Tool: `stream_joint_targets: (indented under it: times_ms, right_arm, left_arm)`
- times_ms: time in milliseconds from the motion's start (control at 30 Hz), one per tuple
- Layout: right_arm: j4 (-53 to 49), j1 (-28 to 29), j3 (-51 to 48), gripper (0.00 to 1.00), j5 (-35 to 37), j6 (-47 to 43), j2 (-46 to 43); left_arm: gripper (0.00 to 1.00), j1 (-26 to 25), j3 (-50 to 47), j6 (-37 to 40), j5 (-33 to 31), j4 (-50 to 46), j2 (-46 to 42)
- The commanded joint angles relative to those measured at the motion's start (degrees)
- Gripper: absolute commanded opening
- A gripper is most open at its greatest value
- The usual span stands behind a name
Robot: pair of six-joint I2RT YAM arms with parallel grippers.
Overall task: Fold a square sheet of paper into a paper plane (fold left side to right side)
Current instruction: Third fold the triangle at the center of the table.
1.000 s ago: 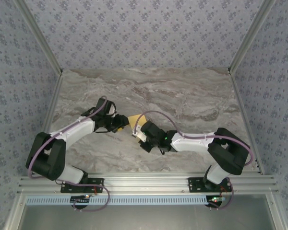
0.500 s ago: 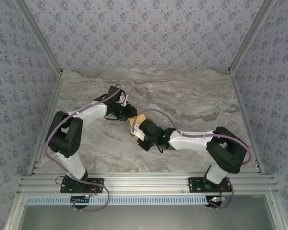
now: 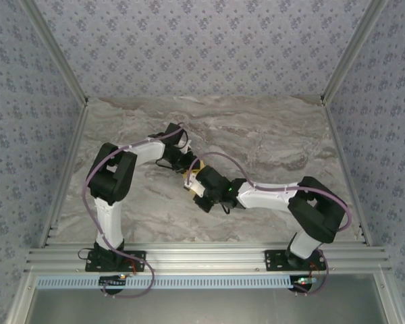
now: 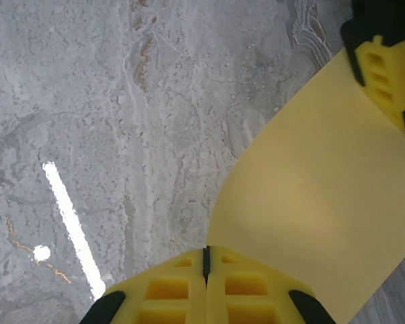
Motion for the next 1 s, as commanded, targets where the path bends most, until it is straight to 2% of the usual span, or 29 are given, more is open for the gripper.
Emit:
stream_joint_targets:
  times_ms: [0,233,333,600,967]
  right_arm:
    - [-2.2,-1.9,2.3,0.00,-4.9,1.7,0.9]
    - [-3.2,-8.9,3.4,0.00,-17.3,4.4,2.6]
    - [-4.1,-11.1,4.4,0.00,-20.1,4.5,3.7]
    - [-6.4,-15.5,7.3,0.00,-22.3,5.9,6.9]
    - [-8.6,-17.2,9.8,0.00,-21.1,7.3,9.9]
  left_arm:
    - [0.24,-0.4,1.7,2.0,0.8,-2.0,0.9]
    - [0.23,-0.4,-0.4,2.2,0.7,-1.4,1.9]
    - [0.22,-0.5,-1.0,2.2,0.8,-1.1,1.9]
    - [0.22,-0.7,-1.6,1.9,0.9,-0.7,2.1]
    - [0.22,-1.1,-1.5,1.4,1.1,-0.6,2.2]
